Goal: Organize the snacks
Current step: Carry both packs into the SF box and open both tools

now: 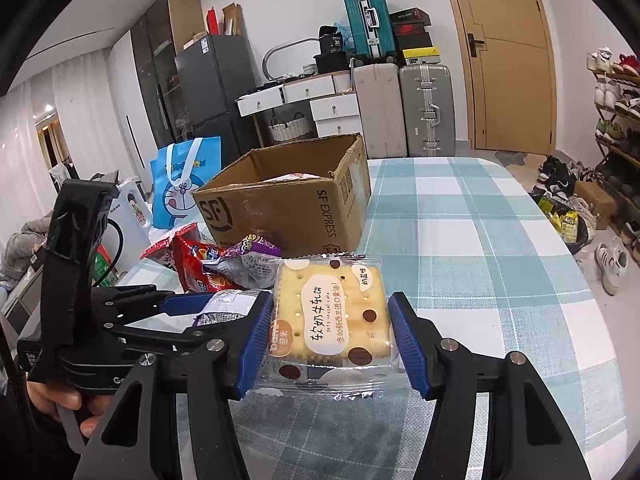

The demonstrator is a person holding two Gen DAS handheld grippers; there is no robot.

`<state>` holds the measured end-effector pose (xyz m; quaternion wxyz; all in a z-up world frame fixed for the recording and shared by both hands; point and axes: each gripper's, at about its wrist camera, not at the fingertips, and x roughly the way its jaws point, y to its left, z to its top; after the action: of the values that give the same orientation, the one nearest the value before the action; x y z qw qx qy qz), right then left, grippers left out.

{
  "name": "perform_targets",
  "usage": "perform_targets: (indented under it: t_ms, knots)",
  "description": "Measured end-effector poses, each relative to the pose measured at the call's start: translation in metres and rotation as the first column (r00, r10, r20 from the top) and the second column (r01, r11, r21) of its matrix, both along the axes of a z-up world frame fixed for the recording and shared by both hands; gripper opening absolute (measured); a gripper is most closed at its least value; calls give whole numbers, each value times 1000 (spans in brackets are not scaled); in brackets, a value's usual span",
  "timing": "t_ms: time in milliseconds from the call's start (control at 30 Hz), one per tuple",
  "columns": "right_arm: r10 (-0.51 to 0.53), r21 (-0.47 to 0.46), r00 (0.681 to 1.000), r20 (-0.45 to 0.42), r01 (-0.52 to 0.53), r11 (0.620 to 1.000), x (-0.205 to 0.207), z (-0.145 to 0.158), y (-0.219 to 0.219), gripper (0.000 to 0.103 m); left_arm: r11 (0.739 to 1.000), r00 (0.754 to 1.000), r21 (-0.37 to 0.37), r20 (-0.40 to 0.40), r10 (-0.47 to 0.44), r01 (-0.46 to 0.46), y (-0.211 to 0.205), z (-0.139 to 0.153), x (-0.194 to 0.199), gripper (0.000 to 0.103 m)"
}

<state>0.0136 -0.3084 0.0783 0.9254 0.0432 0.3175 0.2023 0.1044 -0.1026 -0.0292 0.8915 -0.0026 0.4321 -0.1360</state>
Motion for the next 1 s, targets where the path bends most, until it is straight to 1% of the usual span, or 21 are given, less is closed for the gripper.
perform_targets:
  t_ms: [300,500,833,1000]
  knots:
    - [-6,-5,1000,14,6,1000,-1,2,0,59,1000,1000,-9,23,-8,8,12,7,-11,53]
    - [-13,-17,1000,28,13,1000,-2,3,2,59,999,998,-44,59,-12,14,27,17,-21,53]
    - [-15,-24,998,54,16,1000,-3,3,7,59,995,995,-104,99,16,-5,56,35,-31,53]
    - [-12,-15,997,77,13,1000,-2,9,13,59,993,992,-113,128,25,-10,69,46,-39,53]
